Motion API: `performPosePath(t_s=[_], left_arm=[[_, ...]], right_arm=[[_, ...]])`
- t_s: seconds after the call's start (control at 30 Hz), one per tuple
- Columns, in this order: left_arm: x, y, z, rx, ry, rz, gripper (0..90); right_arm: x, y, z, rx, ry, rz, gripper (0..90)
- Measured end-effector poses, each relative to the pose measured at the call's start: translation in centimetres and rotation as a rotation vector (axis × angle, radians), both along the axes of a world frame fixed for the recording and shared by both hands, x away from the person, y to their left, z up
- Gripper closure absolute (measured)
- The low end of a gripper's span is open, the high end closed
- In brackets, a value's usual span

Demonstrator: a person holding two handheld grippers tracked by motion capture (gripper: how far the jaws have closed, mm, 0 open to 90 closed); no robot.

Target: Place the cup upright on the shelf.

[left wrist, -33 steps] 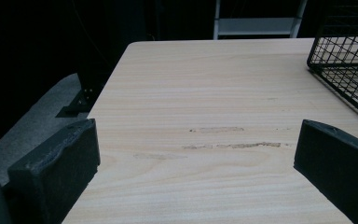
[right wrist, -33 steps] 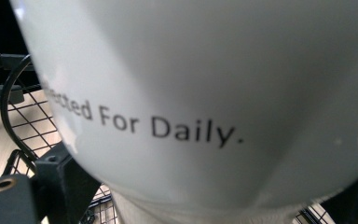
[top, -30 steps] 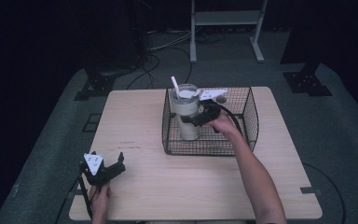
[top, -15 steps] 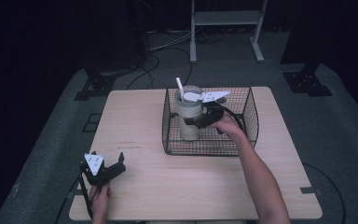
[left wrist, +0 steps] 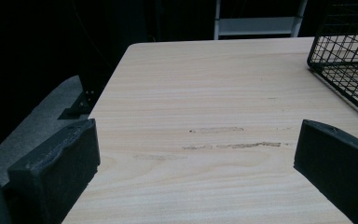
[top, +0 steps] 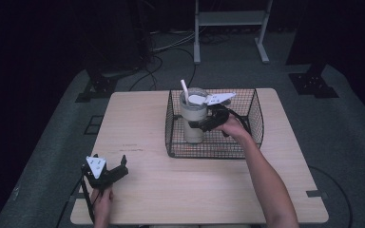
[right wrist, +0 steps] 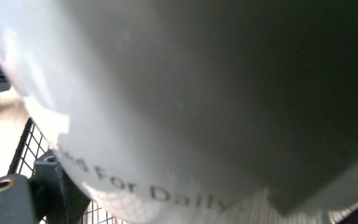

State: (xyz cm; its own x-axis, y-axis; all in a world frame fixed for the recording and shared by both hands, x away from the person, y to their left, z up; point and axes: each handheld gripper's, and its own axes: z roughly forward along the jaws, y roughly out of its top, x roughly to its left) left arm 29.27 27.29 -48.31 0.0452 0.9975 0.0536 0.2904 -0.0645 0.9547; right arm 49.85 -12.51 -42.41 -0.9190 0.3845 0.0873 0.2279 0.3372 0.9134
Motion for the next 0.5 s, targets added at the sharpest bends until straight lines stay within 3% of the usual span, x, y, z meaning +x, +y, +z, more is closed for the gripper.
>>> performPosePath(t_s=[0.5], left_arm=[[-0.06, -0.02, -0.03, 0.001, -0.006, -0.008, 0.0]], right_arm=[[-0.34, -0.36, 0.07, -0.023, -0.008, 0.016, 6.8]])
